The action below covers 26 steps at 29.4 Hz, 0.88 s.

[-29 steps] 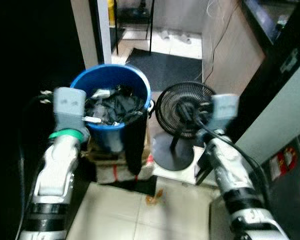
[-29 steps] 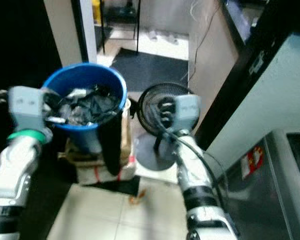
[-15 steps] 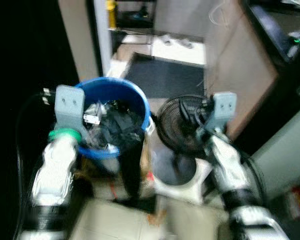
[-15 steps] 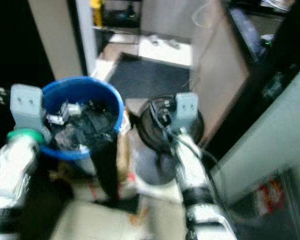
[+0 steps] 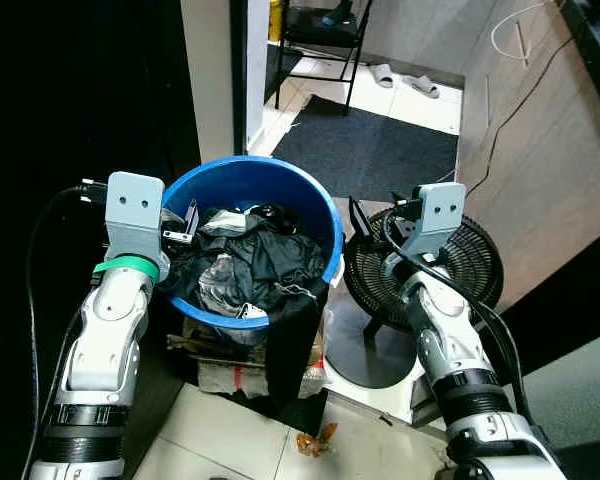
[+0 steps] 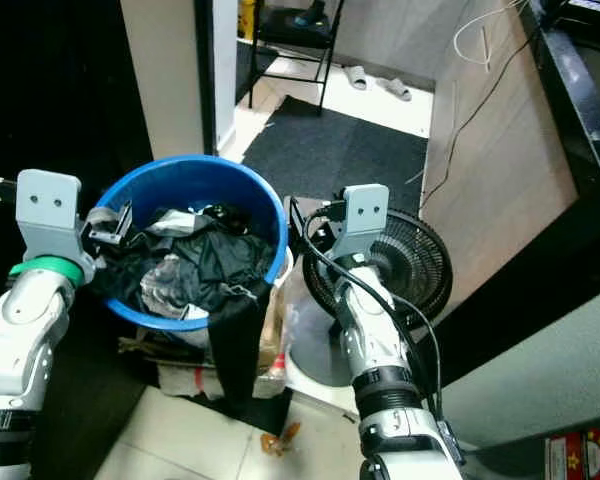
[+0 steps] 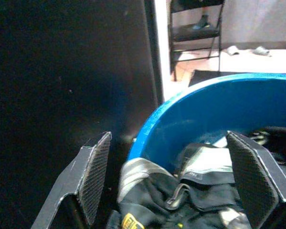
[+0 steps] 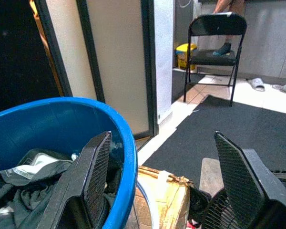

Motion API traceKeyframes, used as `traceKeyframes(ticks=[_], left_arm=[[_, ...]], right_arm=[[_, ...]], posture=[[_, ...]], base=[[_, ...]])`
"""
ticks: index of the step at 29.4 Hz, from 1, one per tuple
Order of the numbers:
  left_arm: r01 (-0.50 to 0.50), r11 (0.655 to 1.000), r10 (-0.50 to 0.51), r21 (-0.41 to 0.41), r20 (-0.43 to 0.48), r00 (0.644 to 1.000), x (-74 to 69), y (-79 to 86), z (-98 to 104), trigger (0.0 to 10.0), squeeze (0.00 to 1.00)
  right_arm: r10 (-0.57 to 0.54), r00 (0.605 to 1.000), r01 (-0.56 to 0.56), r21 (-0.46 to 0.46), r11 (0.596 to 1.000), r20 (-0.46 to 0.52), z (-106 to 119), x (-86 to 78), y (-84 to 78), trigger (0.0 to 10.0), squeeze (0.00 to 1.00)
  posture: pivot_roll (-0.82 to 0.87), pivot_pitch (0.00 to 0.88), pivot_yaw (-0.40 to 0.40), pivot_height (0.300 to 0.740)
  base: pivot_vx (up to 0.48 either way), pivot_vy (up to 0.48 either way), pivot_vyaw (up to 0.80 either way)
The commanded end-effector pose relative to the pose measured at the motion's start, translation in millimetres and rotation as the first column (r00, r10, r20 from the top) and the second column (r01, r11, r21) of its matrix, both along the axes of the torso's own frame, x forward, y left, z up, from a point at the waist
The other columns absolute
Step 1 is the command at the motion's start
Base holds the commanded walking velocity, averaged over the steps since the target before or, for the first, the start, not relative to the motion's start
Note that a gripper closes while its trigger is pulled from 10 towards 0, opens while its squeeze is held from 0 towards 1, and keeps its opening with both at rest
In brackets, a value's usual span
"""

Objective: Clothes washing

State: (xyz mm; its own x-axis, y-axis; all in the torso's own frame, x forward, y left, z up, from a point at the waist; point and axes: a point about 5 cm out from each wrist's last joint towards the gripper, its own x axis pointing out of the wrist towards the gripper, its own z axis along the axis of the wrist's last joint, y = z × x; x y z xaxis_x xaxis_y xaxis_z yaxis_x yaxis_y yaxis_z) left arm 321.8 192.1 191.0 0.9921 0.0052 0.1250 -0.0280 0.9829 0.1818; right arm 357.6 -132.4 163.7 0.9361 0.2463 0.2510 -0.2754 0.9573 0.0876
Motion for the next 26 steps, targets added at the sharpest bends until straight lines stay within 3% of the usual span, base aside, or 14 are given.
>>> traceKeyframes(ticks=[1,6,7,8,10,15,16,18,19,20,26], left_arm=[[0.052,0.999,-0.052,-0.002,-0.030,0.998,0.3,-5.8,-1,10.0,0.00],[0.124,0.992,-0.124,-0.007,-0.061,0.990,0.9,-9.5,0,10.0,0.00],[0.190,0.981,-0.187,0.029,-0.083,0.979,-0.4,-12.1,-1,10.0,0.00],[0.295,0.948,-0.277,0.122,-0.147,0.950,-5.3,-13.1,-8,10.0,0.00],[0.318,0.938,-0.294,0.140,-0.170,0.941,-6.8,-12.6,-11,10.0,0.00],[0.319,0.934,-0.288,0.158,-0.192,0.938,-7.0,-11.4,-13,10.0,0.00],[0.300,0.939,-0.266,0.170,-0.197,0.944,-4.3,-11.2,-11,10.0,0.00],[0.201,0.953,-0.147,0.228,-0.233,0.961,14.5,-7.0,-12,10.0,0.00],[0.201,0.953,-0.147,0.228,-0.233,0.961,14.5,-7.0,-12,10.0,0.00],[0.147,0.954,-0.072,0.260,-0.277,0.958,27.2,-3.1,-15,10.0,0.00],[0.151,0.954,-0.057,0.258,-0.338,0.939,34.3,4.1,-19,10.0,0.00]], right_arm=[[-0.008,1.000,0.008,0.000,1.000,-0.020,-6,-2.2,-3.8,10.0,0.00],[-0.012,1.000,0.012,-0.006,1.000,-0.020,-6,-2.2,-4.5,10.0,0.00],[-0.014,1.000,0.014,-0.010,1.000,-0.018,-6,-2.0,-4.9,10.0,0.00],[-0.018,1.000,0.018,-0.023,1.000,-0.010,-4,-1.6,-5.5,10.0,0.00],[-0.019,1.000,0.019,-0.025,1.000,-0.008,-4,-1.3,-5.6,10.0,0.00],[-0.018,1.000,0.018,-0.025,1.000,-0.007,-3,-0.6,-5.6,10.0,0.00],[-0.017,1.000,0.017,-0.028,0.999,-0.007,-3,0.0,-5.5,10.0,0.00],[-0.008,1.000,0.007,-0.032,0.999,-0.008,-1,2.2,-2.5,10.0,0.00],[-0.008,1.000,0.007,-0.032,0.999,-0.008,-1,2.2,-2.5,10.0,0.00],[0.000,1.000,-0.001,-0.034,0.999,-0.006,0,3.4,0.5,10.0,0.00],[0.002,1.000,-0.002,-0.036,0.999,-0.002,1,3.6,0.9,10.0,0.00]], posture=[[0.06,0.000,-0.023,0.740],[0.06,0.000,-0.022,0.740],[0.06,0.000,-0.021,0.740],[0.06,0.000,-0.021,0.740],[0.06,0.000,-0.022,0.740],[0.06,0.000,-0.026,0.740],[0.06,0.000,-0.033,0.740],[0.07,0.000,-0.040,0.740],[0.07,0.000,-0.040,0.740],[0.07,0.000,-0.039,0.740],[0.05,0.000,-0.033,0.740]], base=[[0.000,0.000,0.00],[0.000,0.000,0.00],[0.000,0.000,0.00],[0.000,0.000,0.00],[0.000,0.000,0.00],[0.000,0.000,0.00],[0.000,0.000,0.00],[0.000,0.000,0.00],[0.000,0.000,0.00],[0.000,0.000,0.00],[0.000,0.000,0.00]])
